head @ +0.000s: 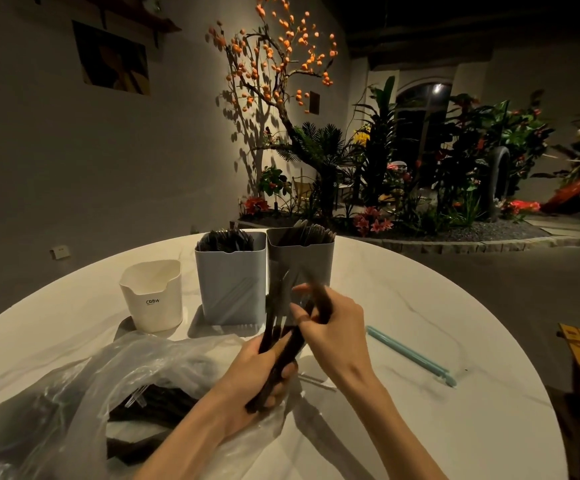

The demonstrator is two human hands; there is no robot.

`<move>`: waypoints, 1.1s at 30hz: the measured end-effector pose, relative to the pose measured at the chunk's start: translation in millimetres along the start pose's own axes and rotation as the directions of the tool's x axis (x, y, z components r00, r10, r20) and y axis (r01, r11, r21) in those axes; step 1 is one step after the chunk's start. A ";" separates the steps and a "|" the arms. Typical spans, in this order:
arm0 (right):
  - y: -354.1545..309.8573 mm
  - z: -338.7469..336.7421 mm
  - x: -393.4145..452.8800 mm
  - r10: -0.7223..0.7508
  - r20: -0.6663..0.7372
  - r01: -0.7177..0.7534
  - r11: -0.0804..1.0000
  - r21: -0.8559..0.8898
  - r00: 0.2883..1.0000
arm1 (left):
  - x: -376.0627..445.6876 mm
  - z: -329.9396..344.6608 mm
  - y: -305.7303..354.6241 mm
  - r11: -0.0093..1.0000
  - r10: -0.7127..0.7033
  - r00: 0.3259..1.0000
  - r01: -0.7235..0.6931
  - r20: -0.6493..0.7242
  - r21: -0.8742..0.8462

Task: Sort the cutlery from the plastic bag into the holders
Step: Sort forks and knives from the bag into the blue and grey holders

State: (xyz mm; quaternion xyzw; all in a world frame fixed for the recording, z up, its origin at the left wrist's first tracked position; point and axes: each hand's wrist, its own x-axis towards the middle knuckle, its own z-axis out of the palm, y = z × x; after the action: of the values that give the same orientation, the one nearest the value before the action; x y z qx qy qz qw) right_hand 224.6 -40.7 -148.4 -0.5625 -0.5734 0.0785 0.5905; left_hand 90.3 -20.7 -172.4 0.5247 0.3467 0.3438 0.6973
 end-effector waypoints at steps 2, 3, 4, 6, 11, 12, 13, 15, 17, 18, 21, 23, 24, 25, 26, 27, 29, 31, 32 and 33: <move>2.6 5.9 -1.2 0.042 0.022 -0.040 0.997 -0.059 0.999 | 0.4 1.8 -1.3 0.998 -0.001 0.999 0.003 -0.041 0.061; 4.5 7.5 -1.8 0.061 0.016 -0.060 0.997 -0.054 0.998 | 1.0 1.9 -1.5 0.998 -0.010 0.999 0.013 -0.043 0.065; 5.5 8.1 -2.3 0.069 0.013 -0.069 0.997 -0.041 0.998 | 0.9 2.6 -0.9 0.998 -0.019 0.999 0.021 -0.030 0.052; 5.2 8.7 -3.6 0.059 0.017 -0.058 0.998 -0.034 0.998 | 0.0 2.6 0.2 1.000 -0.028 1.000 0.028 0.004 0.005; 3.5 10.0 -5.5 0.052 0.029 -0.052 0.999 -0.007 0.998 | -1.8 -3.7 -0.7 0.999 -0.022 0.998 0.020 0.056 0.035; 4.0 9.8 -5.3 0.061 0.030 -0.061 0.998 0.014 0.998 | -1.8 -5.7 -0.5 0.999 -0.022 0.996 0.018 0.088 0.036; 4.5 9.3 -5.1 0.073 0.027 -0.074 0.996 0.041 0.997 | -1.1 -8.6 -0.1 0.999 -0.021 0.991 0.017 0.129 0.038; 4.8 9.1 -4.3 0.111 0.015 -0.112 0.990 0.086 0.994 | -2.4 -12.0 1.7 0.997 -0.023 0.978 0.008 0.209 0.073; 4.3 9.1 -3.0 0.119 -0.018 -0.117 0.990 0.083 0.993 | -4.6 -12.8 3.1 0.994 -0.025 0.967 -0.003 0.253 0.110; 3.6 9.1 -2.8 0.118 -0.039 -0.115 0.990 0.078 0.992 | -5.6 -12.3 3.9 0.993 -0.030 0.966 -0.002 0.258 0.121; 4.3 7.8 -2.1 0.148 -0.066 -0.143 0.987 0.069 0.987 | -7.7 -9.2 4.1 0.993 -0.050 0.972 0.024 0.231 0.114; 6.1 7.2 -0.7 0.159 -0.069 -0.157 0.987 0.035 0.985 | -8.0 -6.6 4.4 0.994 -0.053 0.974 0.031 0.220 0.104; 6.5 7.6 0.1 0.166 -0.068 -0.164 0.986 0.033 0.984 | -7.5 -6.0 3.9 0.992 -0.052 0.976 0.027 0.212 0.120; 6.8 7.5 0.9 0.172 -0.067 -0.170 0.985 0.032 0.983 | -7.3 -5.5 3.6 0.989 -0.052 0.978 0.022 0.203 0.149; 6.9 7.7 1.9 0.178 -0.068 -0.177 0.984 0.019 0.982 | -6.8 -4.9 3.4 0.983 -0.051 0.981 0.015 0.189 0.185; 7.2 7.1 3.7 0.181 -0.066 -0.182 0.983 -0.001 0.981 | -6.4 -4.5 3.2 0.975 -0.049 0.984 0.009 0.173 0.222; 7.7 3.4 5.5 0.202 -0.051 -0.202 0.979 0.012 0.978 | -6.1 -3.6 2.6 0.961 -0.044 0.987 0.000 0.153 0.275; 7.0 0.3 6.3 0.222 -0.043 -0.218 0.973 0.078 0.974 | -6.6 -3.3 2.5 0.951 -0.045 0.988 -0.003 0.149 0.309; 6.6 -0.5 6.8 0.196 -0.068 -0.191 0.979 0.076 0.978 | -7.0 -3.1 2.6 0.944 -0.043 0.988 -0.009 0.152 0.329; 7.1 -1.1 7.0 0.159 -0.086 -0.155 0.986 0.054 0.983 | -7.6 -2.7 2.8 0.939 -0.038 0.987 -0.017 0.155 0.345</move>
State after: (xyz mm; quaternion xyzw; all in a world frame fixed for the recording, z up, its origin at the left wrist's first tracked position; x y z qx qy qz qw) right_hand 231.7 -33.6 -149.3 -0.5950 -0.4980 0.1129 0.6207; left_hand 83.8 -25.1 -169.4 0.6626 0.3476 0.2310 0.6219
